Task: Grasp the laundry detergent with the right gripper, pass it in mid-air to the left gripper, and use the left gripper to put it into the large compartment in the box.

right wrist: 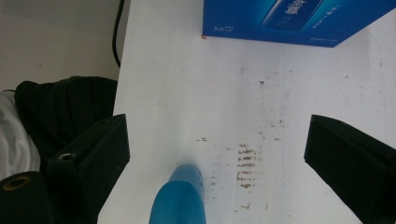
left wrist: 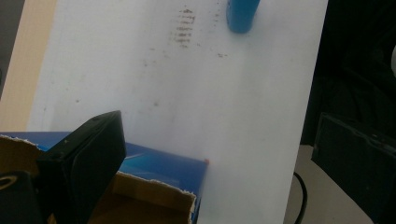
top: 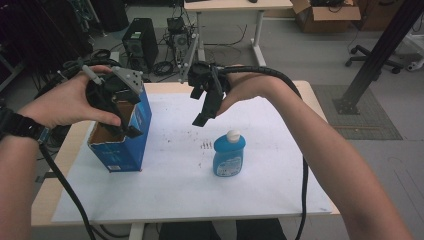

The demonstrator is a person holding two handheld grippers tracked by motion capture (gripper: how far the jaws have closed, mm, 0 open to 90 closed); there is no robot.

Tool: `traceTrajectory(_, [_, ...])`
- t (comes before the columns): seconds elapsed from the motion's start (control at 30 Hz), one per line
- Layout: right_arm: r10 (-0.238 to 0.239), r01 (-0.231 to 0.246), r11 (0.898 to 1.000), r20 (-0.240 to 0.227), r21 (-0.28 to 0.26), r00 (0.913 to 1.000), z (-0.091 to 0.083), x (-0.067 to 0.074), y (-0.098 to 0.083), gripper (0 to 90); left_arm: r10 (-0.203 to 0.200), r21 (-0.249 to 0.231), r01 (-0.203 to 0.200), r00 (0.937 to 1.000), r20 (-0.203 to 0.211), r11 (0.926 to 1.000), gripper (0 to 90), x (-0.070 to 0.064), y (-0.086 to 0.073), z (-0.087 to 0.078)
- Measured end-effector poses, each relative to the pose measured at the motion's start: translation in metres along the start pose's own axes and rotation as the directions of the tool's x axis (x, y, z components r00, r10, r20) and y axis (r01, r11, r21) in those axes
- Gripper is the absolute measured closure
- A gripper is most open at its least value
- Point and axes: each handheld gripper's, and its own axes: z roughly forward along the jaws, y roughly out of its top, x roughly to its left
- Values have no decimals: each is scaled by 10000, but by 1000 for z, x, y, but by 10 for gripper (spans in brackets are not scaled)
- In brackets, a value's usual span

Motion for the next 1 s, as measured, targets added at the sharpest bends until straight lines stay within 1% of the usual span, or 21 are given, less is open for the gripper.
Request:
traceTrajectory(0.2, [36, -34, 9996, 60, -279, 10000, -6, 0, -2, 58, -3, -4, 3, 10000, -54, 10000, 33, -1, 0, -3])
traceTrajectory(0.23, [27, -23, 9992, 92, -395, 10000, -8, -1, -4, 58, -3, -8, 3, 10000, -19, 10000, 34, -1, 0, -4])
traceTrajectory(0.33, [46, -41, 9992, 134, -395, 9999, -11, -1, -7, 59, -77, 109, 77, 10000, -46, 9999, 34, -1, 2, -4])
traceTrajectory(0.47, [18, -10, 9992, 183, -411, 9998, -14, -1, -11, 61, -32, 84, 32, 10000, -18, 10000, 34, -3, 3, -3])
traceTrajectory(0.57, [151, -138, 9982, 230, -577, 9996, -19, -2, -18, 60, -93, 77, 94, 9999, -53, 9999, 34, -3, 3, -3])
traceTrajectory(0.7, [186, -168, 9979, 280, -624, 9994, -23, -3, -30, 60, -125, 97, 125, 9999, -19, 9999, 34, -4, 2, -2])
traceTrajectory(0.77, [234, -211, 9971, 302, -730, 9993, -25, -4, -36, 59, -171, 150, 172, 9999, -23, 9997, 34, -4, 1, 0])
traceTrajectory(0.8, [234, -211, 9971, 302, -730, 9993, -25, -4, -36, 59, -171, 150, 172, 9999, -23, 9997, 34, -4, 1, 0])
traceTrajectory(0.83, [199, -174, 9962, 286, -857, 9994, -26, -4, -42, 59, -204, 115, 204, 9998, -5, 9997, 34, -5, 1, 0])
traceTrajectory(0.87, [199, -174, 9962, 286, -857, 9994, -26, -4, -42, 59, -198, 157, 198, 9998, -39, 9997, 34, -5, 1, 0])
traceTrajectory(0.9, [190, -159, 9949, 303, -1000, 9994, -26, -4, -50, 58, -226, 180, 227, 9997, -63, 9996, 34, -5, 1, 1])
traceTrajectory(1.0, [209, -175, 9917, 260, -1270, 9994, -25, -3, -62, 56, -235, 211, 236, 9997, -46, 9995, 34, -6, 3, 3])
